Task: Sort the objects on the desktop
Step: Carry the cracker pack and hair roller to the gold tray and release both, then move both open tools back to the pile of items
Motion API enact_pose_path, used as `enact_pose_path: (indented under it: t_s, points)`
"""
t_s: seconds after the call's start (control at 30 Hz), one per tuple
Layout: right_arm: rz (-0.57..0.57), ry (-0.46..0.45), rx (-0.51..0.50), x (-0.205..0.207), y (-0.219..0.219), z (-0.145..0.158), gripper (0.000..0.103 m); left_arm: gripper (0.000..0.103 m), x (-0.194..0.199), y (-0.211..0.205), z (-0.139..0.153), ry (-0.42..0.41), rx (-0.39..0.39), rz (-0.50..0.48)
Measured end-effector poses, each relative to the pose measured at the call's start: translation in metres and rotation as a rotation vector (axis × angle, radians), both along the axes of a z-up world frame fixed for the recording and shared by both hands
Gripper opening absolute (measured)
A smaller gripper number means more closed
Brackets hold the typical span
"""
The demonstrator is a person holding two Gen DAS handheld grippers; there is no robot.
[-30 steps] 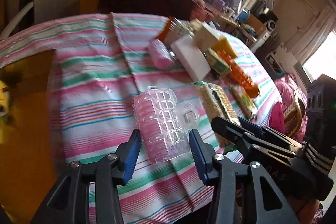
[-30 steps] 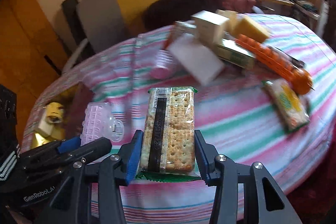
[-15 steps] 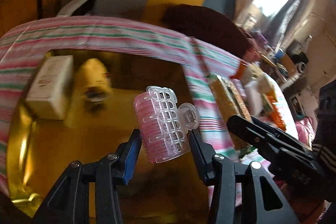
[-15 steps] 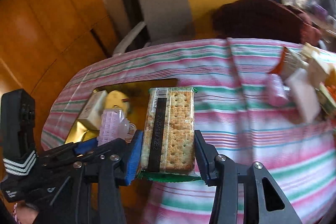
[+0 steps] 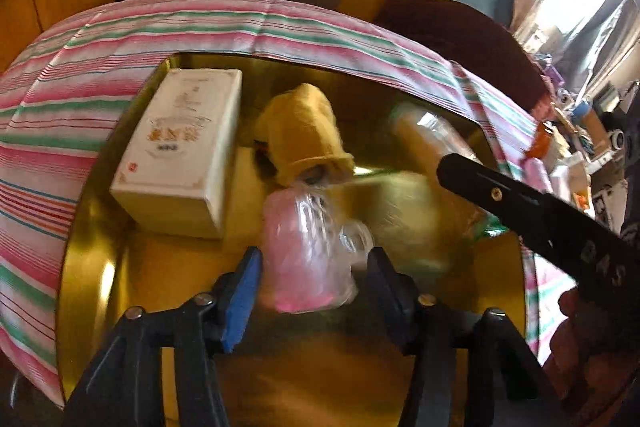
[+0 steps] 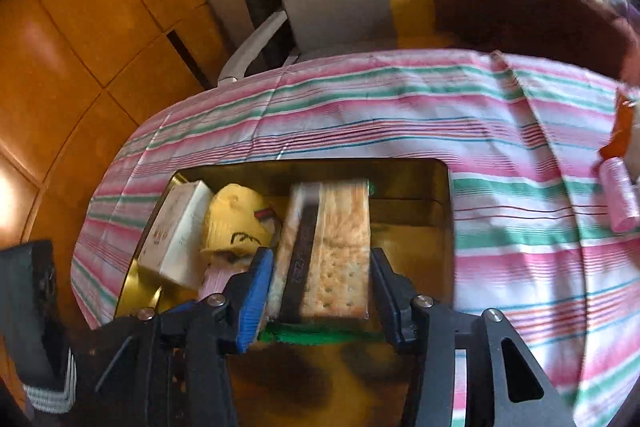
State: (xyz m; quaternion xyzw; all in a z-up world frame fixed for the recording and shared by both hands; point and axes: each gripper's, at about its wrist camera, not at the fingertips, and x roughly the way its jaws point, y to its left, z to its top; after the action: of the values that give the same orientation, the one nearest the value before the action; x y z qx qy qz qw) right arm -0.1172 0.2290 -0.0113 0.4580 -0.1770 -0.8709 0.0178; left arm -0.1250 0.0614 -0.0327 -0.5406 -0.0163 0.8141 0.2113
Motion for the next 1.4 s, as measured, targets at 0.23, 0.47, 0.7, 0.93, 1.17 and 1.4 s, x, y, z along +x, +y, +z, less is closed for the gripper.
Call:
enact_pose_path:
  t_s: [0.23, 0.47, 0.7, 0.93, 1.17, 1.4]
  points:
    - [0.003, 0.049, -0.024, 0.01, 0.007, 0.01, 0.051, 0.056, 0.003, -0.007, 0.01, 0.018, 0.066, 0.056]
    - [-0.015, 0.086, -0.055, 0.025, 0.019, 0.022, 0.052, 0.056, 0.009, -0.008, 0.016, 0.025, 0.097, 0.093]
    - [-0.036, 0.112, -0.052, 0.045, 0.032, 0.03, 0.053, 0.056, 0.018, -0.005, 0.025, 0.054, 0.092, 0.115]
    - [-0.093, 0.155, 0.017, 0.081, 0.066, 0.047, 0.055, 0.056, 0.031, 0.014, 0.036, 0.073, 0.099, 0.073]
    - [-0.162, 0.159, 0.084, 0.121, 0.111, 0.05, 0.055, 0.056, 0.05, 0.049, 0.045, 0.053, 0.18, 0.0]
    - [-0.282, 0.118, 0.221, 0.18, 0.175, 0.034, 0.058, 0.056, 0.076, 0.092, 0.052, 0.059, 0.178, -0.109]
